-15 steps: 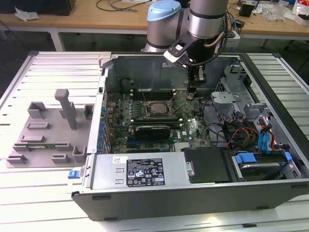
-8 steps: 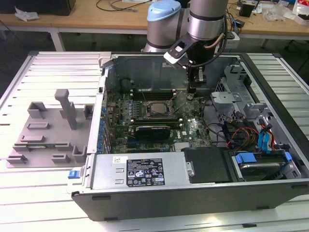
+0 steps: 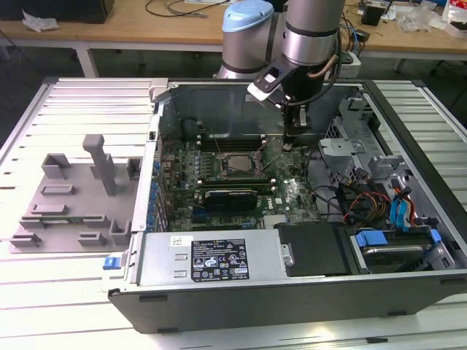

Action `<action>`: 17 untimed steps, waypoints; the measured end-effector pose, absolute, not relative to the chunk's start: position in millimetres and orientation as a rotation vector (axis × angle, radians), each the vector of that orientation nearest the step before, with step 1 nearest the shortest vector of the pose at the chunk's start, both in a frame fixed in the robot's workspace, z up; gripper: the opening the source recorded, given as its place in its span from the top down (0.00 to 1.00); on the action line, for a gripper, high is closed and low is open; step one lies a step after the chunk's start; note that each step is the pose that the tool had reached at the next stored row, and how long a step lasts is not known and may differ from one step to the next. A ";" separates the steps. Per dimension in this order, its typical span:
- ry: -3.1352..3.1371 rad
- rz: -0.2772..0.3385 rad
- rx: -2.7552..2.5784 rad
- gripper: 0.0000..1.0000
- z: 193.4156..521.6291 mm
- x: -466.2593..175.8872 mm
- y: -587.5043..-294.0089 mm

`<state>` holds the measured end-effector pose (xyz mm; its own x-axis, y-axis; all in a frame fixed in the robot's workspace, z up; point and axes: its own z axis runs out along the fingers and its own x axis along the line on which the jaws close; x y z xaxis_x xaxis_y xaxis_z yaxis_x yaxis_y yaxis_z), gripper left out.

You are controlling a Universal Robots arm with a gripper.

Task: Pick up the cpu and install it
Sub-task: 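Close the cpu cover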

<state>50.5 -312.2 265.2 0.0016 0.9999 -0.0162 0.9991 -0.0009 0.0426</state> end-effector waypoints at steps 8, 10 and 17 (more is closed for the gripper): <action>2.191 0.029 2.193 0.89 259.2 51.0 -312.2; 2.191 0.029 2.193 0.89 257.8 51.3 -312.2; 2.190 0.029 2.193 0.89 246.1 51.6 -312.2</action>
